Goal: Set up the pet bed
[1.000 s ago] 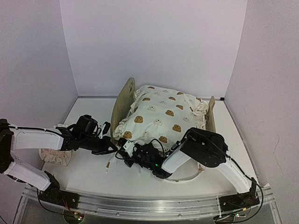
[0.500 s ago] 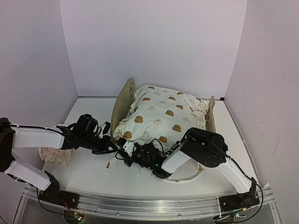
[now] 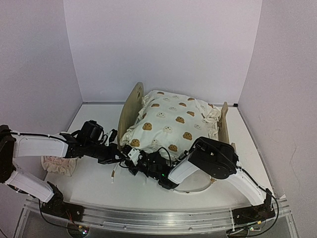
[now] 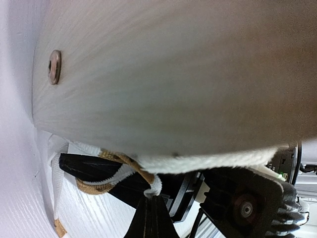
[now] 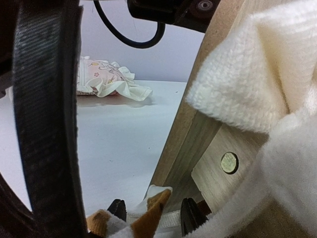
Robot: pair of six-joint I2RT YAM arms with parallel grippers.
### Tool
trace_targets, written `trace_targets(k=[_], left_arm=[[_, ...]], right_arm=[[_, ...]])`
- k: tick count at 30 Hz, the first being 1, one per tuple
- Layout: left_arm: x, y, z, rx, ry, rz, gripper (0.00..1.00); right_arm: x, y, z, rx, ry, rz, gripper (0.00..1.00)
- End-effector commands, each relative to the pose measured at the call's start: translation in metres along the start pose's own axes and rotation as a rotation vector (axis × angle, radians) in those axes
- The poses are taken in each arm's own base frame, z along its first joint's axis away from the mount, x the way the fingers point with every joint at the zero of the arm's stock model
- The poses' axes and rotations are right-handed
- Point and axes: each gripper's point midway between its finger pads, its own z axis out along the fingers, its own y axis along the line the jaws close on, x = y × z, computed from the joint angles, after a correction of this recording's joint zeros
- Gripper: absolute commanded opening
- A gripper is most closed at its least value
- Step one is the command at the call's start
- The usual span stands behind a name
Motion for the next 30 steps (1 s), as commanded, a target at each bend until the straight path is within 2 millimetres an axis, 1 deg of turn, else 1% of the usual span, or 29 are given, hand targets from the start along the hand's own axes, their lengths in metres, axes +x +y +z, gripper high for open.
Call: trace_targets(k=[1, 4, 8, 17, 19, 24, 25, 27, 29, 30], left_arm=[[-0.011, -0.023, -0.003, 0.073, -0.007, 0.032, 0.00], [-0.011, -0.022, -0.001, 0.073, -0.004, 0.031, 0.00], [-0.011, -0.022, 0.000, 0.074, -0.003, 0.031, 0.00], [-0.011, -0.018, 0.001, 0.067, -0.004, 0.022, 0.00], [-0.012, -0.017, 0.001, 0.064, -0.008, 0.021, 0.00], [-0.015, -0.016, -0.002, 0.041, -0.024, 0.023, 0.01], [-0.017, -0.014, -0.004, 0.026, -0.032, 0.024, 0.02], [-0.019, -0.012, -0.009, -0.001, -0.048, 0.028, 0.08], [-0.024, -0.011, -0.015, -0.028, -0.073, 0.035, 0.17], [-0.025, -0.010, -0.018, -0.041, -0.085, 0.039, 0.22]], right_arm=[[-0.012, -0.013, 0.006, 0.058, -0.052, 0.014, 0.41], [-0.018, -0.015, 0.007, 0.059, -0.062, 0.023, 0.37], [-0.025, -0.016, 0.009, 0.062, -0.078, 0.032, 0.28], [-0.025, -0.016, 0.010, 0.061, -0.081, 0.067, 0.04], [-0.024, -0.016, 0.008, 0.061, -0.077, 0.071, 0.00], [-0.019, -0.017, 0.004, 0.065, -0.058, 0.084, 0.00], [-0.019, -0.017, 0.002, 0.064, -0.056, 0.091, 0.00], [-0.017, -0.019, -0.001, 0.073, -0.047, 0.104, 0.00], [-0.015, -0.020, -0.005, 0.082, -0.034, 0.112, 0.00], [-0.014, -0.021, -0.007, 0.086, -0.028, 0.116, 0.00]])
